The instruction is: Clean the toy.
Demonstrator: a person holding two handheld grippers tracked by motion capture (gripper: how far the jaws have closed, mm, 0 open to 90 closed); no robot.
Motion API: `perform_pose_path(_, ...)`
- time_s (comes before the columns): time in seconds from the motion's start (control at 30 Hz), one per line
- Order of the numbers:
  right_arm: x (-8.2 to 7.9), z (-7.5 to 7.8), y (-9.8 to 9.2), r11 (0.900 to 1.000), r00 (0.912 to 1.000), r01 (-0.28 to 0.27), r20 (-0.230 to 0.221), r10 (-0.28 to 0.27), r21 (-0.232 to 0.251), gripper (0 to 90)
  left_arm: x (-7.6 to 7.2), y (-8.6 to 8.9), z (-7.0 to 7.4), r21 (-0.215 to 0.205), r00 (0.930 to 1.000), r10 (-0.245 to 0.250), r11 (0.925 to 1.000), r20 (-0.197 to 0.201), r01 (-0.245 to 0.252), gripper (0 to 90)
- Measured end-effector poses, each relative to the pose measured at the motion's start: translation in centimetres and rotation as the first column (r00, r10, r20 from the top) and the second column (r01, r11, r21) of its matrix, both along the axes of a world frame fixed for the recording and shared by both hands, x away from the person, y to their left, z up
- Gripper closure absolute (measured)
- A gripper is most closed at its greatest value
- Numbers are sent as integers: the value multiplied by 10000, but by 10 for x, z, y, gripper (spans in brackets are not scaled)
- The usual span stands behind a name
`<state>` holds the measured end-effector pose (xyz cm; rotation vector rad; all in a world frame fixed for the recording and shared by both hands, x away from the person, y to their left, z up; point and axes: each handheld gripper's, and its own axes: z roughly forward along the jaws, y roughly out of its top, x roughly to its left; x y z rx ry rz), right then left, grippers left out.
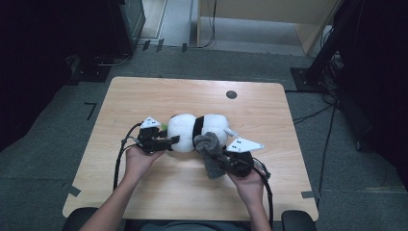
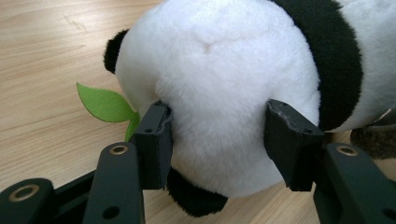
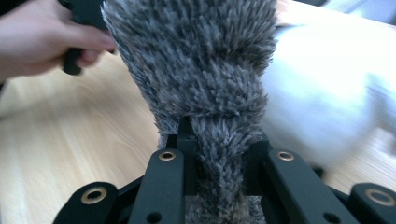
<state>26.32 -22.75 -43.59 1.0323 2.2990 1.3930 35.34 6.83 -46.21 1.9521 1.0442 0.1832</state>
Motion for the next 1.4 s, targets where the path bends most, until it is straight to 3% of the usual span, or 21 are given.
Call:
perform_pose_path(0.23,25,-9,46,9956,9953,-932,-270,935,93,760,1,-1,1,-68,10000,21,10000,-35,-22,450)
perform_pose_path(0.4,40,-21,73,9923,9910,-1237,-518,1233,-44,760,1,-1,1,-65,10000,30,10000,-74,-30,451)
perform_pose_path(0.57,50,-30,86,9910,9882,-1337,-753,1332,-10,760,2,0,1,-57,9999,41,10000,-140,-42,455)
perform_pose_path(0.77,53,-31,79,9925,9928,-1124,-477,1101,-490,754,2,-1,1,31,10000,14,10000,-24,-14,453)
perform_pose_path(1.0,47,-25,59,9939,9964,-687,-548,641,-858,757,2,-2,0,205,9999,21,9998,107,-23,445)
perform_pose_path(1.17,41,-21,39,9973,9980,-377,-527,344,-629,758,2,-2,-1,161,9999,3,9999,122,-5,443)
perform_pose_path(1.4,31,-13,17,9975,9988,-171,-467,139,-686,757,2,-2,-1,156,9999,-5,9999,123,3,443)
